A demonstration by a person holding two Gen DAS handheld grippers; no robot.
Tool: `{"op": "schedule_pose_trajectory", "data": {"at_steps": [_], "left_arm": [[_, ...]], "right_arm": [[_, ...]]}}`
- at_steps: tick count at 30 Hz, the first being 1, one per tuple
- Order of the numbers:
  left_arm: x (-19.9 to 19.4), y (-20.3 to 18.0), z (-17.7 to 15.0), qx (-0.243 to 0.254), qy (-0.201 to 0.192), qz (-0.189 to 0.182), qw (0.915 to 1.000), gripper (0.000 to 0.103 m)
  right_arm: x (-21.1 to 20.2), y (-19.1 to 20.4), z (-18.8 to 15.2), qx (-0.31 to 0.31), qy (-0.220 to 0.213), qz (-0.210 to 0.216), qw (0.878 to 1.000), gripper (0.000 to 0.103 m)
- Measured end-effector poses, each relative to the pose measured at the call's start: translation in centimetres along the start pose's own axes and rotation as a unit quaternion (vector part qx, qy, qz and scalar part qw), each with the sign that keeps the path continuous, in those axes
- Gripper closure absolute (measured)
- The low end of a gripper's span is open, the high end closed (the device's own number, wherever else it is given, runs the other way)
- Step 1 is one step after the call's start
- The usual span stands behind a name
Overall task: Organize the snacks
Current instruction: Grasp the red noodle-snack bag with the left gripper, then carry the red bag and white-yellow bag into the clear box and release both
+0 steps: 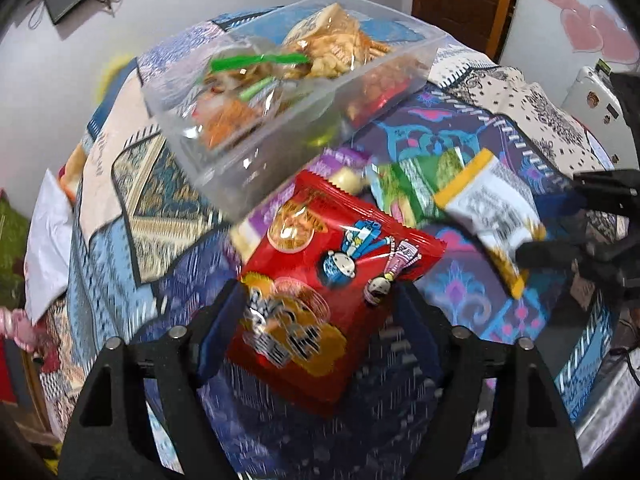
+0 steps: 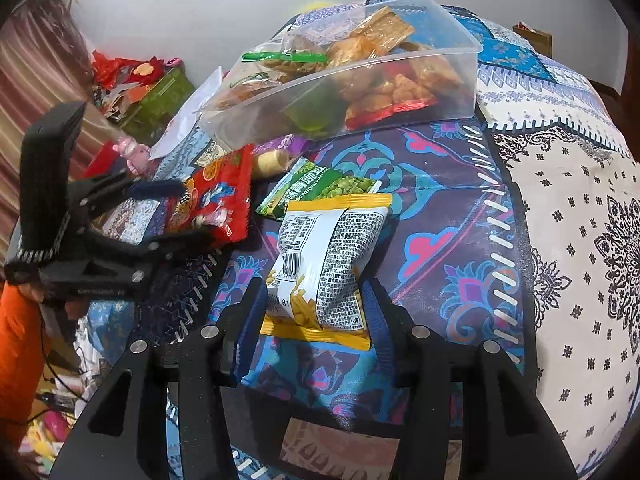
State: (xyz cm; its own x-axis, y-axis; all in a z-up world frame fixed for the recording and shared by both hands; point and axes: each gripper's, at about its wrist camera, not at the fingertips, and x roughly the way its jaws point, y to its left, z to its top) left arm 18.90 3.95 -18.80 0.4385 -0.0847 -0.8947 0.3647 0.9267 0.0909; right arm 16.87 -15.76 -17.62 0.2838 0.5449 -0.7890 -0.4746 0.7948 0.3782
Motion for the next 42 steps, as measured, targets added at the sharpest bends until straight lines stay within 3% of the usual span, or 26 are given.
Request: {"op": "schedule_pose_trajectory", "data": {"at_steps": [6, 10, 12, 17, 20, 30, 42], "left_arm": [[1.7, 1.3, 1.3, -0.009, 0.008, 0.005, 0.9999, 0.018], [3.4, 2.5, 1.0, -0.049, 0.023, -0.036, 0.9979, 0.018], [3.3, 2.7, 0.5, -0.061, 0.008, -0.039, 0.9974, 0.018], [2.0, 2.6, -1.0, -0.09, -0.017, -0.038, 0.9951, 0.036], [1.0, 2.5, -2.0, -0.102, -0.024, -0.043, 0.9936, 0.039], [-3.7, 0.8, -3.8, -0.129, -0.078, -0.032, 0.9881, 0.039], [-9.3, 1.7, -1.0, -0.155, -0.171, 0.009, 0.973, 0.039]], "right_arm": [[0.7, 0.6, 0.4, -0.014, 0.001, -0.009, 1.0, 0.056], [1.3, 0.9, 0.4, -0.025, -0.002, -0.023, 0.999, 0.056], [1.4, 1.2, 0.4, -0.03, -0.004, -0.03, 0.999, 0.056], [1.9, 1.7, 0.5, -0.042, -0.011, -0.045, 0.998, 0.056], [1.8, 2.0, 0.4, -0.043, -0.017, -0.054, 0.997, 0.062], [-1.1, 1.8, 0.1, -0.042, -0.046, -0.067, 0.996, 0.069], [-5.5, 2.1, 3.8, -0.05, -0.119, -0.069, 0.989, 0.069]]}}
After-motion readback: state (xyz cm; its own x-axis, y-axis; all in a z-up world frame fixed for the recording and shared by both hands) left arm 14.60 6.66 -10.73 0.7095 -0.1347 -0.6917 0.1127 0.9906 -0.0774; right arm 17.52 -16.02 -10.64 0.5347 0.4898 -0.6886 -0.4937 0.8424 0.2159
